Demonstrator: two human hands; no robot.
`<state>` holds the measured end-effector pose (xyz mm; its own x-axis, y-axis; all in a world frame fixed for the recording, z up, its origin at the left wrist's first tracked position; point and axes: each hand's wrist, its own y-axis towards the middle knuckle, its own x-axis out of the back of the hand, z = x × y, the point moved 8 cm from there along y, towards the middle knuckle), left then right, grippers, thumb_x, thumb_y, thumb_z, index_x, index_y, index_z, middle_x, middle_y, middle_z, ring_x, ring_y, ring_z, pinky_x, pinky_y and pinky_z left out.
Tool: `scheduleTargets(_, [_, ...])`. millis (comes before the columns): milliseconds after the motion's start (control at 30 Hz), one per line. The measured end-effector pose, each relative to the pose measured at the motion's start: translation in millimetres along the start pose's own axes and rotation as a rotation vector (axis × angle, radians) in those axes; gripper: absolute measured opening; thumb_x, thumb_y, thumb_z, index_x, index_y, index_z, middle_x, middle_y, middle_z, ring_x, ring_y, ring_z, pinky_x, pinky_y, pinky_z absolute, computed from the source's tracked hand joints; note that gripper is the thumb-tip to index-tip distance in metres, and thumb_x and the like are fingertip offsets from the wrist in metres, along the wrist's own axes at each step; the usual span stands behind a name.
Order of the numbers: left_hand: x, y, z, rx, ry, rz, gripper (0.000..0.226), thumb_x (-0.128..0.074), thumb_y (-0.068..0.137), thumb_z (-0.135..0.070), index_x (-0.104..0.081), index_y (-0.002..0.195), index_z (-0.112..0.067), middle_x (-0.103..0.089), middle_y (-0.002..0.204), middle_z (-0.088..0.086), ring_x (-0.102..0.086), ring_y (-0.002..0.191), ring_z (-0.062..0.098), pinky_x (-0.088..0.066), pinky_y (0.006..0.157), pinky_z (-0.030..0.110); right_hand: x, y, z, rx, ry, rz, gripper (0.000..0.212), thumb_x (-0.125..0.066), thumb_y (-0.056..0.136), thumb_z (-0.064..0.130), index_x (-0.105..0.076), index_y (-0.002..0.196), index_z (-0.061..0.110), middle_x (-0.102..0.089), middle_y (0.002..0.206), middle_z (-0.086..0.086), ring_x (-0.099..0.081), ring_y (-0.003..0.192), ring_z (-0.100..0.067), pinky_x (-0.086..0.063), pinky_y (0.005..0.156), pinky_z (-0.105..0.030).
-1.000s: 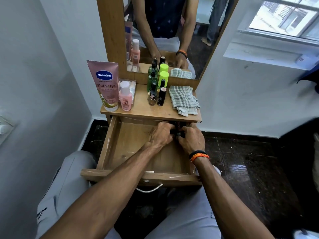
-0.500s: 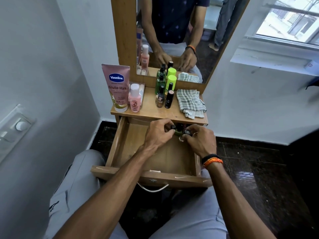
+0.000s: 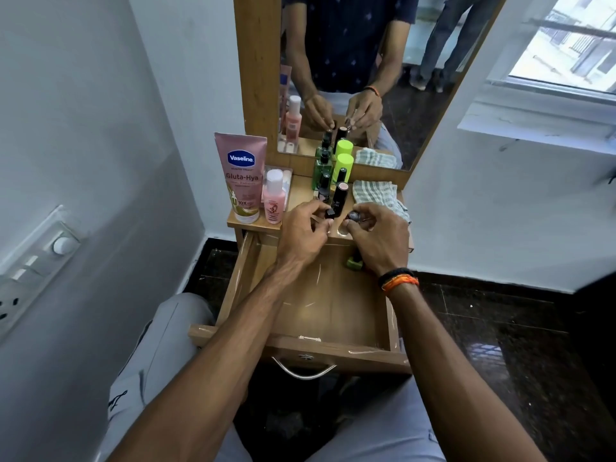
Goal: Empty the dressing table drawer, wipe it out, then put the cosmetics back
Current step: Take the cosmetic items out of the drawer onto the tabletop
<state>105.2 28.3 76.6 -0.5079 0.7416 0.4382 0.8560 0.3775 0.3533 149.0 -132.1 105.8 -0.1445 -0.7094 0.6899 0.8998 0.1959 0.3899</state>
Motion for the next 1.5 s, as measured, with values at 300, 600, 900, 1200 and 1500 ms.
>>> scheduleTargets(300, [2.0,9.9,9.5,0.069,-0.011,-0.056,0.021,-0.073,0.088,-0.01,-0.07,0.108,-0.014,-0.072,0.099,-0.001,-0.066,0.088,0.013,-0.048,0.067,0.015,-19.3,17.3,9.8,0.059,-0.002,-0.036,0.033,-0.078,0.08,0.023,-0.069,0.112,0.018,-0.074,0.098,0.001,-0.065,0.083,-0.008,-0.057,0.077,-0.028])
scheduleTargets(600, [-1.6,14.4,13.8,0.092,-0.001,-0.071,0.022,-0.072,0.089,-0.012,-0.071,0.11,-0.015,-0.074,0.102,-0.001,-0.067,0.093,0.012,-0.056,0.075,0.025,-30.8,20.1,3.9,0.073,-0.006,-0.04,0.029,-0.078,0.081,0.021,-0.069,0.108,0.017,-0.073,0.097,0.0,-0.067,0.086,-0.011,-0.059,0.079,-0.032])
scheduleTargets(900, [0.5,15.7,8.4,0.057,0.069,-0.115,0.028,-0.072,0.087,-0.006,-0.072,0.114,-0.012,-0.071,0.11,0.003,-0.059,0.099,0.01,-0.041,0.077,0.011,-33.1,18.3,1.4,0.099,0.002,-0.053,0.031,-0.08,0.08,0.02,-0.068,0.109,0.018,-0.072,0.101,-0.002,-0.069,0.082,-0.013,-0.061,0.073,-0.037])
scheduleTargets(1200, [-0.6,19.5,9.0,0.071,0.06,-0.106,0.025,-0.072,0.087,-0.005,-0.071,0.111,-0.01,-0.07,0.107,0.002,-0.062,0.095,0.011,-0.048,0.077,0.014,-30.9,18.7,-0.6,0.12,0.004,-0.057,0.03,-0.08,0.08,0.019,-0.069,0.108,0.016,-0.071,0.101,-0.002,-0.069,0.082,-0.013,-0.062,0.07,-0.035])
scheduleTargets(1500, [3.4,5.9,9.8,0.084,0.066,-0.169,0.02,-0.075,0.083,-0.006,-0.066,0.1,-0.01,-0.061,0.094,-0.001,-0.057,0.082,0.01,-0.05,0.069,0.02,-16.2,5.2,-8.3,0.081,0.067,-0.13,0.029,-0.079,0.081,0.024,-0.069,0.107,0.018,-0.068,0.102,-0.001,-0.067,0.08,-0.012,-0.059,0.068,-0.026])
